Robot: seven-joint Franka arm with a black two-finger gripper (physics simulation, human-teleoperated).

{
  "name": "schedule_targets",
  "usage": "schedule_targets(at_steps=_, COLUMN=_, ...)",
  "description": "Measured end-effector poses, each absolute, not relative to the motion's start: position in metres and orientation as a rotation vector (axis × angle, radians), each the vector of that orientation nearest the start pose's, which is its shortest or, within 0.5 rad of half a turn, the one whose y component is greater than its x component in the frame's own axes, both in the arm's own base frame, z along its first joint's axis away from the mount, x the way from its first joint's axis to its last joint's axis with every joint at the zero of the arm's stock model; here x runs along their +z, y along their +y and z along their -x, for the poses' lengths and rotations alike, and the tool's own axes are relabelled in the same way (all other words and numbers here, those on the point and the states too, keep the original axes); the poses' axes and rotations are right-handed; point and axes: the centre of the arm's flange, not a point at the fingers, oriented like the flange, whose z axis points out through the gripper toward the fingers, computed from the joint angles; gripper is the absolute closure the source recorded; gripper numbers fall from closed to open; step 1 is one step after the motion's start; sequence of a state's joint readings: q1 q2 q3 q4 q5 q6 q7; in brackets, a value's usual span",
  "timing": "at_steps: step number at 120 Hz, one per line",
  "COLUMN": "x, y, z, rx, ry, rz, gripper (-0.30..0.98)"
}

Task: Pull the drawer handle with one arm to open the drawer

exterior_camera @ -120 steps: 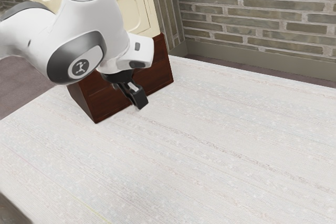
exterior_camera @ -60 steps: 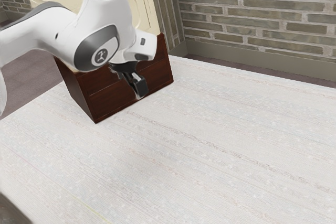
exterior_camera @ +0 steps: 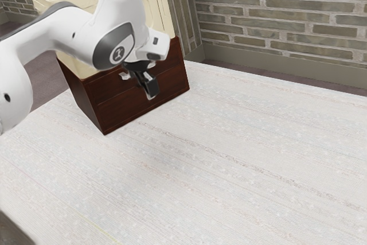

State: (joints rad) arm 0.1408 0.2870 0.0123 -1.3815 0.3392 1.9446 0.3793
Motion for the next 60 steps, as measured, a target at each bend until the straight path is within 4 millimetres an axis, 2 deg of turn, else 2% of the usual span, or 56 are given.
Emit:
schedule_targets(at_steps=24, x=0.576, y=0.143, z=-0.681, rx=-0.246, ry=0.426, rz=2.694, gripper=0.0)
schedule_targets(at_steps=60, x=0.557, y=0.147, z=-0.69, rx=-0.144, ry=0.474, rz=2.621, gripper=0.0)
